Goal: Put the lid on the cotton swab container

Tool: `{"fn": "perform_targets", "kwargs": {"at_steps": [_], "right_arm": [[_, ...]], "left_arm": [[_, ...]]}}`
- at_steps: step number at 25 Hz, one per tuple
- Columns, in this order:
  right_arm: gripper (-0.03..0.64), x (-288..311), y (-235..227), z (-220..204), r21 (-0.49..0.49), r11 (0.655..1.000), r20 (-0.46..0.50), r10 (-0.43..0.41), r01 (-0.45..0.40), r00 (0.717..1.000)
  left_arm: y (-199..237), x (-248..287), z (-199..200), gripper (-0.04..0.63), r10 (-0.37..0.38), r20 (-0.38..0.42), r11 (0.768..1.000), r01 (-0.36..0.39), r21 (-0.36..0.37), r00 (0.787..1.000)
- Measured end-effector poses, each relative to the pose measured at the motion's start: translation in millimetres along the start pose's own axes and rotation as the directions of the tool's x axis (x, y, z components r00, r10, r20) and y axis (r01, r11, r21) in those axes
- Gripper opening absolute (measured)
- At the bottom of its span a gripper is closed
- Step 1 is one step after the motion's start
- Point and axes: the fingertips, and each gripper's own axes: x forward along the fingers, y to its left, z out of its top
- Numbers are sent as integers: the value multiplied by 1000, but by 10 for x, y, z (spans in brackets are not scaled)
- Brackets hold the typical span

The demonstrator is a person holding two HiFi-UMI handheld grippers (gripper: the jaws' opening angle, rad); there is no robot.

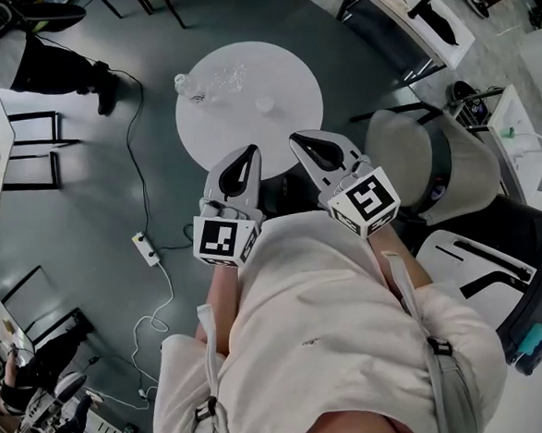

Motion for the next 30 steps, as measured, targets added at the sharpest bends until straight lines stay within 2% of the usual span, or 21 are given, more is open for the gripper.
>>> {"fn": "perform_targets", "kwargs": {"at_steps": [13,30], "right_arm": [[6,-65,-57,-16,-4,1000,13,-18,18,1000],[6,-6,-39,-30,-7,1000,7,-22,22,1000]], "left_arm": [[-1,10,36,9,-5,-1,1000,5,14,1000],[96,-102,-33,9,29,-5,1000,-29,0,1000]]}}
